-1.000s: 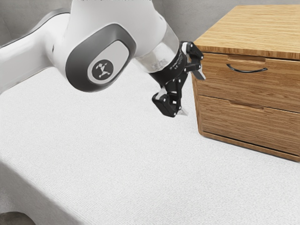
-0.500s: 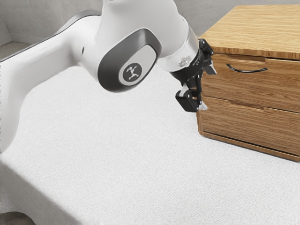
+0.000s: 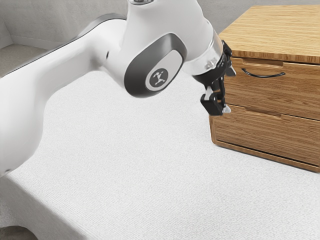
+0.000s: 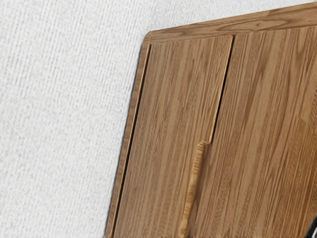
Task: Pull the drawer handle with one arm to open the drawer
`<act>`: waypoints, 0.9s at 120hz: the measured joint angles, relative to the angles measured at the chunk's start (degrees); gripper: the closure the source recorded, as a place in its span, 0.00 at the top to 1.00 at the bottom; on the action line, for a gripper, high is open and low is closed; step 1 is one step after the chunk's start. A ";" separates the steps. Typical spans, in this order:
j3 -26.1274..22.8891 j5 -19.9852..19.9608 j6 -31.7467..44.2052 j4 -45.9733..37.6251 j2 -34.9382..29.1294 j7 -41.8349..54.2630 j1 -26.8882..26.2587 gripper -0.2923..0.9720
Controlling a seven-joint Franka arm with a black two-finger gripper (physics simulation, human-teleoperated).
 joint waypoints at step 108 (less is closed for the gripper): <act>-14.59 2.53 0.90 11.05 8.78 3.56 11.49 0.77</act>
